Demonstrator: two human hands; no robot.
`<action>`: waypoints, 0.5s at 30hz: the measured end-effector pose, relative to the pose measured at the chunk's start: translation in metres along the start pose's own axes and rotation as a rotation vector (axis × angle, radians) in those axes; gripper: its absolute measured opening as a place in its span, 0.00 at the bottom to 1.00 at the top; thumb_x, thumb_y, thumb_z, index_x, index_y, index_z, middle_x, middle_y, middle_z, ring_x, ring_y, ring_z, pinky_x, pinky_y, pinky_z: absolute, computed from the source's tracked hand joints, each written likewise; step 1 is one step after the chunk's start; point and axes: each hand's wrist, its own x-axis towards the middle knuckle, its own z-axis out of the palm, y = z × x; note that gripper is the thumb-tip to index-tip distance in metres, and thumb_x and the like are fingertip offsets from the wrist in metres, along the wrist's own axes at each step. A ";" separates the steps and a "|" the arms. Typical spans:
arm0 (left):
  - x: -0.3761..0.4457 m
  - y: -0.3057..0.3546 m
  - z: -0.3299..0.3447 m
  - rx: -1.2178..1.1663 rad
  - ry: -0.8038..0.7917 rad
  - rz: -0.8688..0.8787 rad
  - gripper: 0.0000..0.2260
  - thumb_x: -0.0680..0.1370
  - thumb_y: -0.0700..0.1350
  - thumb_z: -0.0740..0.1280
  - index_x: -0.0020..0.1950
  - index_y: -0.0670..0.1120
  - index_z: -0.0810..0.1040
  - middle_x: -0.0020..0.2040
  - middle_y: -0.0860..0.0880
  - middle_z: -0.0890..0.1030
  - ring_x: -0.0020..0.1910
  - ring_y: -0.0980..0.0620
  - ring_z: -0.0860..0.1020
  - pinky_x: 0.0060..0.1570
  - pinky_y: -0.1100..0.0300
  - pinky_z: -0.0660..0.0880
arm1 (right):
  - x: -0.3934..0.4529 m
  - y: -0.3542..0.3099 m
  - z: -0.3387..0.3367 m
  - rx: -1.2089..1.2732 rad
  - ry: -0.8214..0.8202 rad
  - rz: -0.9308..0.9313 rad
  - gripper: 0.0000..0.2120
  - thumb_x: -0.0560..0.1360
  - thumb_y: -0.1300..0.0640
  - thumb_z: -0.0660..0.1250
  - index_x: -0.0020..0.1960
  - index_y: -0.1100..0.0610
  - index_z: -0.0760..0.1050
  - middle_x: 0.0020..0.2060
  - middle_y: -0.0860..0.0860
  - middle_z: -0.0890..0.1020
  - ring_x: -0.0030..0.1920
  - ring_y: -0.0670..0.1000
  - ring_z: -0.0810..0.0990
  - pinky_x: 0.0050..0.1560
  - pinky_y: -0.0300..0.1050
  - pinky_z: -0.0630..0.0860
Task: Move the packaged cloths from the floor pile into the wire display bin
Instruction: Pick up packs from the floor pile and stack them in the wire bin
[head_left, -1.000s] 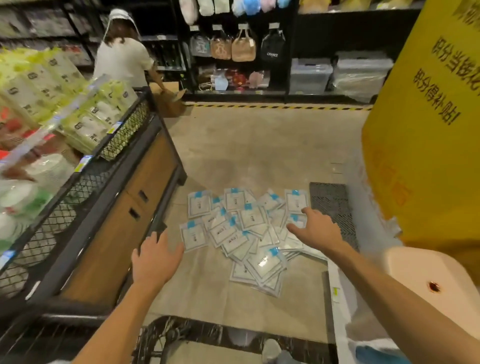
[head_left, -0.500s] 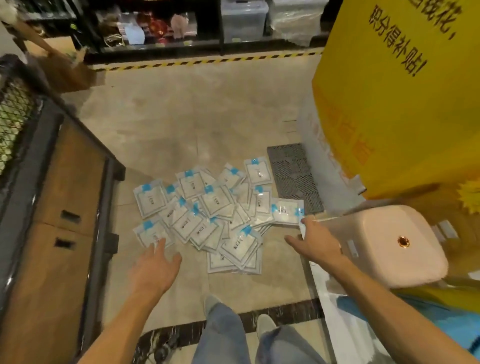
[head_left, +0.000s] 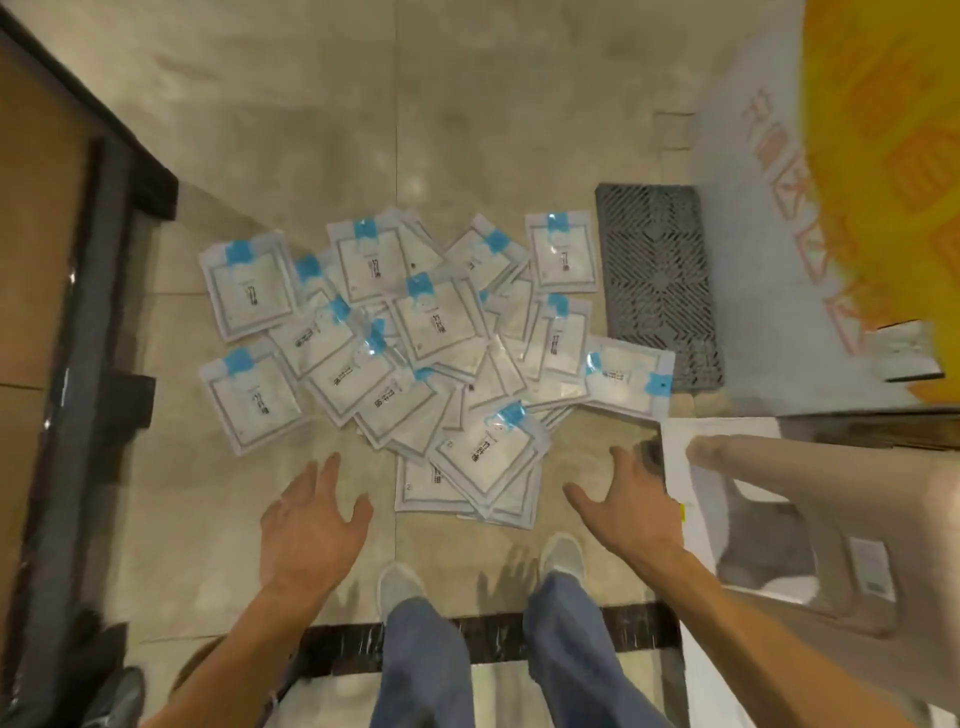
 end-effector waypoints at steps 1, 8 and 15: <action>0.020 -0.003 0.022 -0.015 0.003 -0.010 0.32 0.82 0.61 0.58 0.83 0.52 0.56 0.82 0.46 0.60 0.80 0.45 0.60 0.76 0.46 0.59 | 0.024 0.001 0.022 0.001 -0.004 0.008 0.41 0.76 0.32 0.65 0.80 0.55 0.59 0.74 0.55 0.72 0.72 0.60 0.72 0.69 0.59 0.72; 0.148 -0.031 0.195 -0.051 -0.042 -0.038 0.30 0.82 0.59 0.60 0.81 0.48 0.61 0.79 0.45 0.67 0.77 0.43 0.66 0.72 0.45 0.65 | 0.180 0.015 0.185 0.042 -0.046 0.041 0.42 0.77 0.32 0.65 0.80 0.56 0.59 0.76 0.56 0.69 0.73 0.62 0.69 0.70 0.62 0.70; 0.243 -0.036 0.330 -0.133 -0.087 -0.104 0.31 0.79 0.59 0.68 0.76 0.43 0.66 0.69 0.39 0.72 0.68 0.37 0.71 0.65 0.43 0.68 | 0.286 0.015 0.322 0.184 -0.033 0.146 0.49 0.72 0.28 0.68 0.76 0.62 0.60 0.71 0.60 0.71 0.70 0.63 0.72 0.68 0.62 0.72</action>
